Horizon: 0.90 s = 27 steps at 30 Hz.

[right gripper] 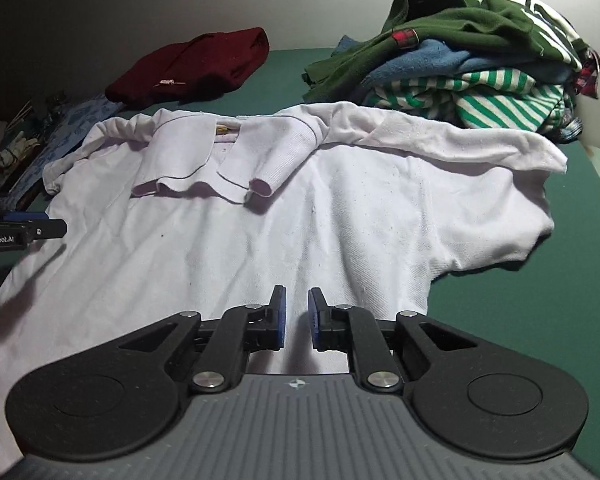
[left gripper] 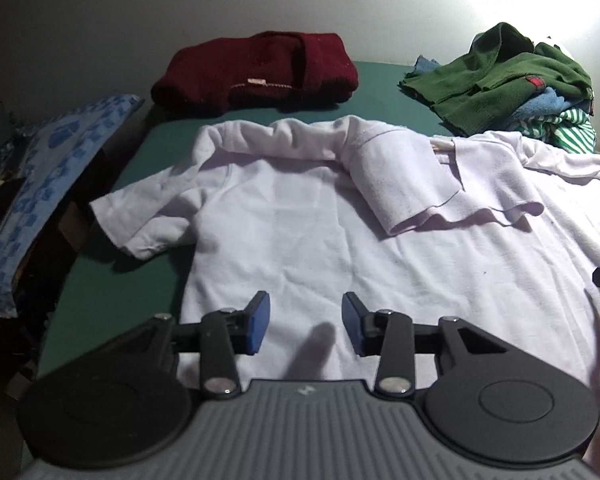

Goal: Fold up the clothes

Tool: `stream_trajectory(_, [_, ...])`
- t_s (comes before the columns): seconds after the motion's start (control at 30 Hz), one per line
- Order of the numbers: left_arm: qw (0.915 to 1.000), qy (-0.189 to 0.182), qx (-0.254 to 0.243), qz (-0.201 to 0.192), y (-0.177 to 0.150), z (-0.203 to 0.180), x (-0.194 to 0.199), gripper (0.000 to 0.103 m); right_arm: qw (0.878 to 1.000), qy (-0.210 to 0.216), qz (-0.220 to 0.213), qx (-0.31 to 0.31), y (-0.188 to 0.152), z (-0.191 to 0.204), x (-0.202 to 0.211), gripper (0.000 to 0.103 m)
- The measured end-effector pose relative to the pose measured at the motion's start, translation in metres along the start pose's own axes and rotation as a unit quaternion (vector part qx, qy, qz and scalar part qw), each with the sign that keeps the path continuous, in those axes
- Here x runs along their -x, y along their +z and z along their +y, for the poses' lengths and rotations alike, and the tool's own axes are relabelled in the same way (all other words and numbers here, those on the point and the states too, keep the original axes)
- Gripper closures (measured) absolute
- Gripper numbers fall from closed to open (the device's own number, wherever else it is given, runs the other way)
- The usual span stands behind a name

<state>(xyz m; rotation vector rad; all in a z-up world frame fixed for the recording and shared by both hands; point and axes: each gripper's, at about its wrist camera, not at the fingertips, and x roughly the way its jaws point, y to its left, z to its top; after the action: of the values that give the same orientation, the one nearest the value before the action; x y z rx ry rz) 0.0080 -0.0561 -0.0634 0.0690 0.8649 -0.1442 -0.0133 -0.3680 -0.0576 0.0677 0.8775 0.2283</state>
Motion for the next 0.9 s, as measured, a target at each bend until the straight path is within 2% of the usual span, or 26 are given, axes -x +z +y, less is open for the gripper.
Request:
stream_trajectory(0.07, [1.0, 0.001, 0.003, -0.001, 0.0, 0.008, -0.01, 0.059, 1.0, -0.018, 0.006, -0.007, 0.002, -0.006, -0.007, 0.091])
stream_trajectory(0.1, [1.0, -0.001, 0.002, -0.003, 0.001, 0.013, -0.011, 0.059, 1.0, -0.021, 0.006, -0.017, 0.002, -0.012, -0.008, 0.097])
stream_trajectory(0.17, [1.0, -0.002, -0.001, -0.007, 0.003, 0.023, -0.013, 0.059, 0.999, -0.029, 0.005, -0.035, 0.003, -0.023, -0.009, 0.097])
stream_trajectory(0.23, [0.9999, 0.002, -0.004, -0.013, 0.005, 0.035, -0.015, 0.059, 0.997, -0.063, 0.007, -0.043, 0.004, -0.031, -0.008, 0.101])
stream_trajectory(0.37, [0.9994, 0.026, -0.017, -0.016, 0.018, 0.054, -0.024, 0.055, 0.996, -0.055, 0.006, -0.069, 0.004, -0.046, -0.008, 0.103])
stream_trajectory(0.4, [0.9986, 0.047, -0.018, -0.016, 0.022, 0.059, -0.028, 0.052, 0.995, -0.066, 0.005, -0.07, 0.005, -0.044, -0.008, 0.103])
stream_trajectory(0.43, [0.9984, 0.052, -0.015, -0.016, 0.026, 0.064, -0.03, 0.046, 0.994, -0.086, 0.0, -0.069, 0.007, -0.041, -0.008, 0.103])
stream_trajectory(0.47, [0.9983, 0.054, -0.011, -0.016, 0.03, 0.069, -0.032, 0.048, 0.991, -0.112, -0.005, -0.068, 0.009, -0.038, -0.008, 0.103])
stream_trajectory(0.5, [0.9988, 0.048, -0.003, -0.012, 0.035, 0.073, -0.031, 0.051, 0.987, -0.145, -0.008, -0.071, 0.01, -0.036, -0.008, 0.094])
stream_trajectory(0.53, [0.9991, 0.035, -0.005, -0.023, 0.038, 0.071, -0.024, 0.055, 0.983, -0.167, -0.012, -0.074, 0.011, -0.032, -0.007, 0.091])
stream_trajectory(0.63, [0.9974, 0.004, -0.031, -0.065, 0.049, 0.053, 0.004, 0.054, 0.99, -0.119, -0.045, -0.053, 0.016, -0.014, 0.006, 0.092])
stream_trajectory(0.7, [0.9941, -0.029, -0.06, -0.086, 0.057, 0.033, 0.018, 0.048, 0.993, -0.105, -0.043, -0.016, 0.023, 0.004, 0.003, 0.091])
stream_trajectory(0.77, [0.9903, -0.071, -0.088, -0.08, 0.065, 0.01, 0.019, 0.032, 0.997, -0.063, -0.031, -0.017, 0.032, 0.01, -0.005, 0.087])
stream_trajectory(0.83, [0.9876, -0.104, -0.099, -0.064, 0.069, -0.01, 0.009, 0.03, 0.999, -0.027, -0.024, -0.037, 0.041, 0.012, -0.014, 0.075])
stream_trajectory(0.9, [0.9873, -0.103, -0.111, -0.048, 0.07, -0.028, -0.006, 0.03, 0.999, -0.01, -0.021, -0.043, 0.05, 0.013, -0.025, 0.066])
